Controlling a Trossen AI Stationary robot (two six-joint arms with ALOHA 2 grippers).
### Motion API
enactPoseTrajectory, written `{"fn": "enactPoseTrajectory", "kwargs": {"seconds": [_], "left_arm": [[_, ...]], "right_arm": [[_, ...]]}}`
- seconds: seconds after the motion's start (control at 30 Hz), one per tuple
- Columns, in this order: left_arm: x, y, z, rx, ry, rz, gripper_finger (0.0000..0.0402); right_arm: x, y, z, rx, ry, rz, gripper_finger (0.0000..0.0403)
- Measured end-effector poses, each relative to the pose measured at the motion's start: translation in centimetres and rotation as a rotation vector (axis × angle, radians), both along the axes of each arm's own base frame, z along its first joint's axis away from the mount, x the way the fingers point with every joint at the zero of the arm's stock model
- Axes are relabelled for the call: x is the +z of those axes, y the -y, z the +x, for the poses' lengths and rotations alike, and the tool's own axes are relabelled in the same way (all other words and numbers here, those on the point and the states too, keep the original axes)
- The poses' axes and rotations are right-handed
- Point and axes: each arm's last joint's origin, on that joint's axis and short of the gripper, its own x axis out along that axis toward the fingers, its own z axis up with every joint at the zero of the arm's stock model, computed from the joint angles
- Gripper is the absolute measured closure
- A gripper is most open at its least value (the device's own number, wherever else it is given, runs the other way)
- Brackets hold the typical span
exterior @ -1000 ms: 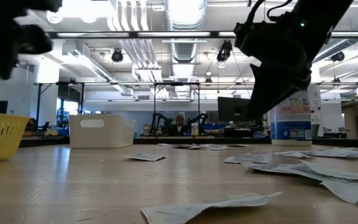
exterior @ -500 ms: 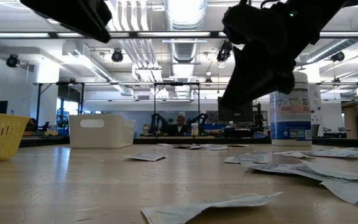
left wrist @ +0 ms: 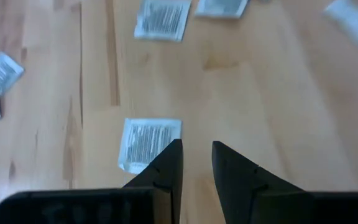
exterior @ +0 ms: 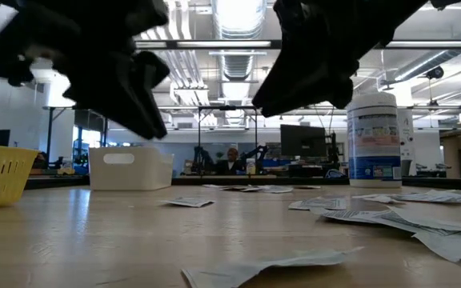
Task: Pick & Place First Aid Supplies
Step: Put the towelette pack into the black bin
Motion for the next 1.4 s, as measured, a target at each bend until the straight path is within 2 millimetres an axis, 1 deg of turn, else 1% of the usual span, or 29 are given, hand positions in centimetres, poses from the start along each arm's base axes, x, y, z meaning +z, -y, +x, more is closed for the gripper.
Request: {"fn": "enactPoseTrajectory", "kwargs": {"seconds": [0.13, 0.27, 0.37, 0.5, 0.63, 0.77, 1.03, 1.23, 1.4], "left_arm": [[-1.3, -0.8, 0.9, 0.038, -0.031, 0.012, 0.0321], [-2.1, -1.6, 1.7, 0.083, -0.025, -0.001, 0.0321], [-2.4, -2.3, 2.0, 0.110, -0.035, -0.001, 0.0321], [-2.7, -2.7, 2.2, 0.141, -0.043, -0.010, 0.0321], [-3.0, -2.9, 2.1, 0.168, -0.066, -0.058, 0.0321], [-3.8, -3.0, 1.6, 0.183, -0.099, -0.128, 0.0321], [-4.8, -3.2, 1.2, 0.238, -0.035, -0.175, 0.0321], [-5.6, -3.6, 0.6, 0.297, -0.045, -0.172, 0.0321], [-6.0, -3.7, 0.3, 0.317, -0.052, -0.182, 0.0321]], "right_arm": [[0.1, 0.0, 0.1, 0.022, 0.000, -0.025, 0.0268], [0.0, 0.2, 0.2, 0.055, -0.014, -0.075, 0.0274], [-0.3, 0.2, 0.4, 0.081, -0.020, -0.110, 0.0281], [-1.3, 0.2, 1.0, 0.099, -0.032, -0.143, 0.0287], [-2.8, 0.4, 1.5, 0.091, -0.054, -0.152, 0.0289], [-3.7, 0.7, 2.0, 0.077, -0.052, -0.151, 0.0286], [-3.5, 2.0, 2.8, 0.012, -0.003, -0.105, 0.0277], [-3.6, 3.3, 3.2, -0.074, 0.017, -0.040, 0.0281], [-3.3, 3.4, 3.5, -0.082, 0.057, -0.025, 0.0280]]}}
